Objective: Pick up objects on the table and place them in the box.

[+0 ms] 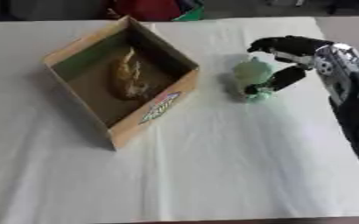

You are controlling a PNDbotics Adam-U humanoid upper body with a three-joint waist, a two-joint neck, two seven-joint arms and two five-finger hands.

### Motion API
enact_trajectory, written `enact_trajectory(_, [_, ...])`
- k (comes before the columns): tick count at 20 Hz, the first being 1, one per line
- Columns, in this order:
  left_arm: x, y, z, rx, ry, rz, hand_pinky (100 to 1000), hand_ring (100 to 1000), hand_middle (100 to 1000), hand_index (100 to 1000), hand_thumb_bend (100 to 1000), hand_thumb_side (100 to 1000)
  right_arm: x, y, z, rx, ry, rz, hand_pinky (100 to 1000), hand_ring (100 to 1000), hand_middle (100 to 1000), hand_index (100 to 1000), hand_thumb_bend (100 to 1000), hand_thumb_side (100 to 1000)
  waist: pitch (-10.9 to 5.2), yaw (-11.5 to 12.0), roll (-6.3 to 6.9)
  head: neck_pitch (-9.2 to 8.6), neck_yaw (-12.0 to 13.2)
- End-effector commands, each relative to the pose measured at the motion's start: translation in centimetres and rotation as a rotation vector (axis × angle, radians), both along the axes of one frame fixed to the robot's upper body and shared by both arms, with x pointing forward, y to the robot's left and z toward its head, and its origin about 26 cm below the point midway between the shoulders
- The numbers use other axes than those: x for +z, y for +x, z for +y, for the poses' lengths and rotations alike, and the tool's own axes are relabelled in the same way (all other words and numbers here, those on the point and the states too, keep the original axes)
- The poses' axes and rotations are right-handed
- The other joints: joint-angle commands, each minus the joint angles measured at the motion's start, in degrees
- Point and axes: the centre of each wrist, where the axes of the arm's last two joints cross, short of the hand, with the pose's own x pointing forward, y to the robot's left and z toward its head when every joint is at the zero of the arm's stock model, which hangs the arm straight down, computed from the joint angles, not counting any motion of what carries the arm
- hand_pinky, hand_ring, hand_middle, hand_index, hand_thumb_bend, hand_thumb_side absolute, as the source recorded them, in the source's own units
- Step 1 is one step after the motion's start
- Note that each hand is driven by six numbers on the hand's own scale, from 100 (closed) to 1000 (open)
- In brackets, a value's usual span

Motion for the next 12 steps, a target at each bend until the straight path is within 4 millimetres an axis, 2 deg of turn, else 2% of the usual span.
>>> enact_trajectory(1, [0.8, -0.5, 0.2, 0.007, 0.014, -0.031, 702, 797, 801, 931, 875, 910, 1.6, -0.4, -1.5, -0.033, -0.022, -0.021, 938, 1000, 982, 1000, 663, 819, -1.20, -0.1, -0.06, -0.09, 0.0])
enact_trajectory(10, [0.6, -0.5, 0.2, 0.014, -0.005, -0.019, 702, 794, 798, 924, 846, 918, 0.4, -0.4, -1.5, -0.040, -0.038, 0.002, 925, 1000, 931, 1000, 661, 813, -0.89, 0.2, -0.11, -0.17, 0.0])
enact_trajectory(11, [0.5, -0.5, 0.2, 0.015, -0.006, -0.019, 701, 793, 797, 917, 823, 926, 0.3, -0.4, -1.5, -0.040, -0.038, -0.001, 914, 1000, 874, 931, 653, 790, -0.88, 0.2, -0.13, -0.16, 0.0])
enact_trajectory(12, [0.5, -0.5, 0.2, 0.015, -0.008, -0.016, 701, 792, 796, 913, 815, 926, 0.4, -0.4, -1.4, -0.039, -0.036, -0.009, 910, 1000, 844, 904, 651, 780, -0.84, 0.2, -0.18, -0.14, 0.0])
